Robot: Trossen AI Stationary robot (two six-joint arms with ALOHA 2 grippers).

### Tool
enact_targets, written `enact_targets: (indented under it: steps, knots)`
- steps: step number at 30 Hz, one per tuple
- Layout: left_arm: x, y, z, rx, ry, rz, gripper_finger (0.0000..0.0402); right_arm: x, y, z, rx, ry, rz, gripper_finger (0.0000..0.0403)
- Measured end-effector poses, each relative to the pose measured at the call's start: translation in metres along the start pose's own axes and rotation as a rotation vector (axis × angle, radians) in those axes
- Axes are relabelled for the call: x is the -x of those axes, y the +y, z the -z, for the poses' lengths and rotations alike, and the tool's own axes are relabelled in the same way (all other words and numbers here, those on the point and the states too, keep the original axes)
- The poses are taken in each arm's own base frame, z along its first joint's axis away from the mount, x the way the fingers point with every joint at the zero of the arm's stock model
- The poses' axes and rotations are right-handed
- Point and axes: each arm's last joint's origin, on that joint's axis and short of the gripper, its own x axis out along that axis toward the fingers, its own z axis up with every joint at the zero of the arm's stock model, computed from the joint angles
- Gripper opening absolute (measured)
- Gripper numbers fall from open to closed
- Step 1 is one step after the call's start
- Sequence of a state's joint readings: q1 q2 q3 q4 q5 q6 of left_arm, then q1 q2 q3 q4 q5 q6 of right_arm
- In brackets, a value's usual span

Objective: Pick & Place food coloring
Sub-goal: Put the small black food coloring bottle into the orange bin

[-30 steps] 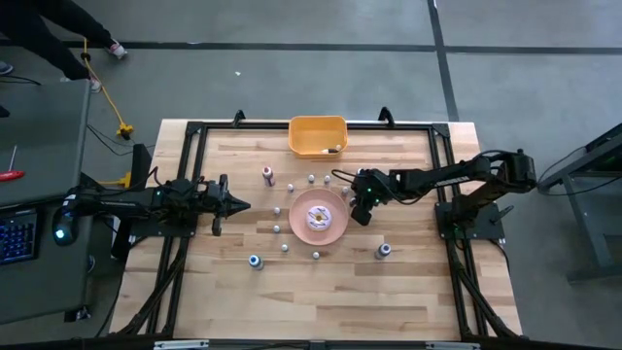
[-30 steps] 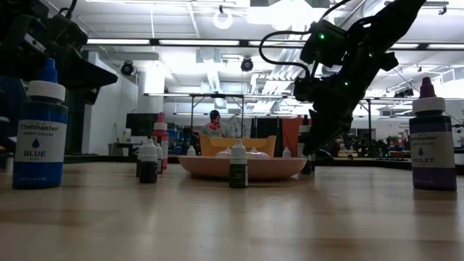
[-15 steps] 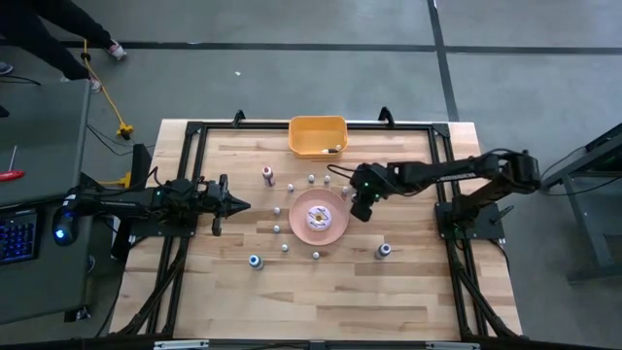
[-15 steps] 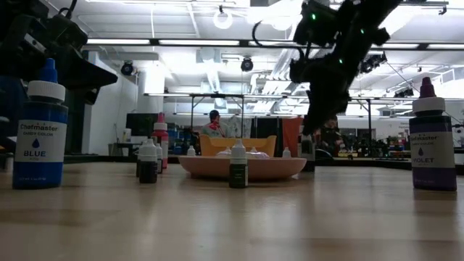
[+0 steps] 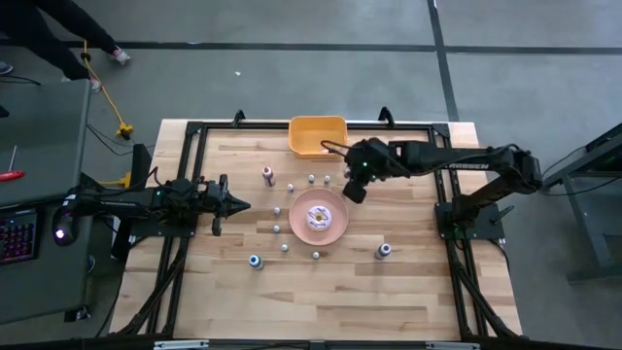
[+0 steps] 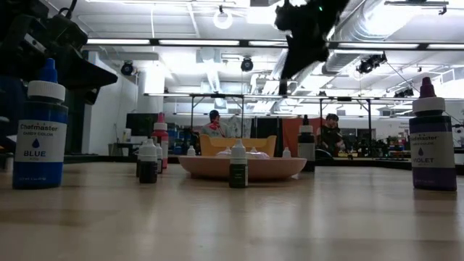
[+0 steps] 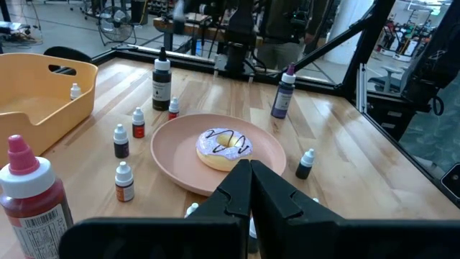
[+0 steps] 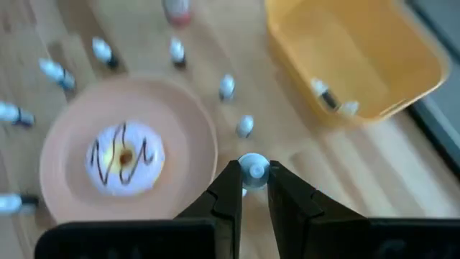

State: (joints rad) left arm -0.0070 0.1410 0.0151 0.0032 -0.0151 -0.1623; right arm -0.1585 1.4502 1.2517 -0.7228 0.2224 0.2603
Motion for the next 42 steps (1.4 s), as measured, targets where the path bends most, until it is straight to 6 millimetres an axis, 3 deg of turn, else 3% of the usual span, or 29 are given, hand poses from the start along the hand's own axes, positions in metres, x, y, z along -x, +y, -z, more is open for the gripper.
enact_targets:
  steps: [5,10,26,33,42]
  knots:
    - [0.0,0.0,0.0,0.0,0.0,0.0,0.0001,0.007,-0.003,-0.023,-0.022,-0.059,0.006,0.0046]
    - [0.0,0.0,0.0,0.0,0.0,0.001,0.0001,-0.005,-0.015,-0.048,-0.039,-0.074,0.04,0.0043]
    - [0.0,0.0,0.0,0.0,0.0,0.002,0.0001,-0.089,-0.07,-0.105,-0.089,-0.014,0.059,0.0052]
    - [0.0,0.0,0.0,0.0,0.0,0.002,0.0001,-0.124,-0.09,-0.103,-0.152,0.047,0.058,0.0047]
    - [0.0,0.0,0.0,0.0,0.0,0.003,0.0001,-0.145,-0.121,-0.086,-0.254,0.172,0.11,0.0055]
